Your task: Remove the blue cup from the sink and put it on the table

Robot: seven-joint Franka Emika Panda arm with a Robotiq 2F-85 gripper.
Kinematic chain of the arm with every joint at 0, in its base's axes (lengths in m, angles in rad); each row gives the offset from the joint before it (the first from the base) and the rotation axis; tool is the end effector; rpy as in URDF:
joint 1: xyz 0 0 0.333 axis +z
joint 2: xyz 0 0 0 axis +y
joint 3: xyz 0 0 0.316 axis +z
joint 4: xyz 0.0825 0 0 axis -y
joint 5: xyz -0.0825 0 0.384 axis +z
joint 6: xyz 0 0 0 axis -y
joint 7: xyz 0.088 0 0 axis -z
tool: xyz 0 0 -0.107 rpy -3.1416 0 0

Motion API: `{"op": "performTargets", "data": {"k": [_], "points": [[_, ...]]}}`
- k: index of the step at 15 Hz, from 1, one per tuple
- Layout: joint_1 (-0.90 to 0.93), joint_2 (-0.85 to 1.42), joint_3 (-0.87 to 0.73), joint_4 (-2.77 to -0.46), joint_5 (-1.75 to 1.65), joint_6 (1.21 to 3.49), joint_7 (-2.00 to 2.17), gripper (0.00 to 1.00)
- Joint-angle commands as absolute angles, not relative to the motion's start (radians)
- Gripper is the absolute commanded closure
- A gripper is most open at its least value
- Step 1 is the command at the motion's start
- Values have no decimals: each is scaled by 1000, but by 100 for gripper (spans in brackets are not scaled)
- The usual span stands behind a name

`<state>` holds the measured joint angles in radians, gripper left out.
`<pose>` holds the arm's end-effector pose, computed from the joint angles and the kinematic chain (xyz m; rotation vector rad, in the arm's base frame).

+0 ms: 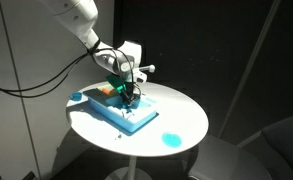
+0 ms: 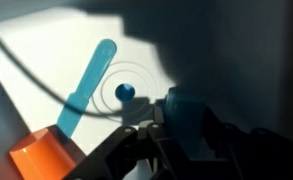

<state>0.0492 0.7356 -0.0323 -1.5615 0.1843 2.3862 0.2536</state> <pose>0.7122 0.0172 0.2201 -2.9698 0.5343 -0.1121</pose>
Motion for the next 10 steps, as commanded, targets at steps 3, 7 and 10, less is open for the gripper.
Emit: {"op": "performTargets", "data": {"k": [3,7,10], "points": [[62,695,-28,-1575,157,2361,256,84],[70,676,-25,-1589,152,2365,256,84],[80,650,-27,-1607,143,2363,262,84]]}}
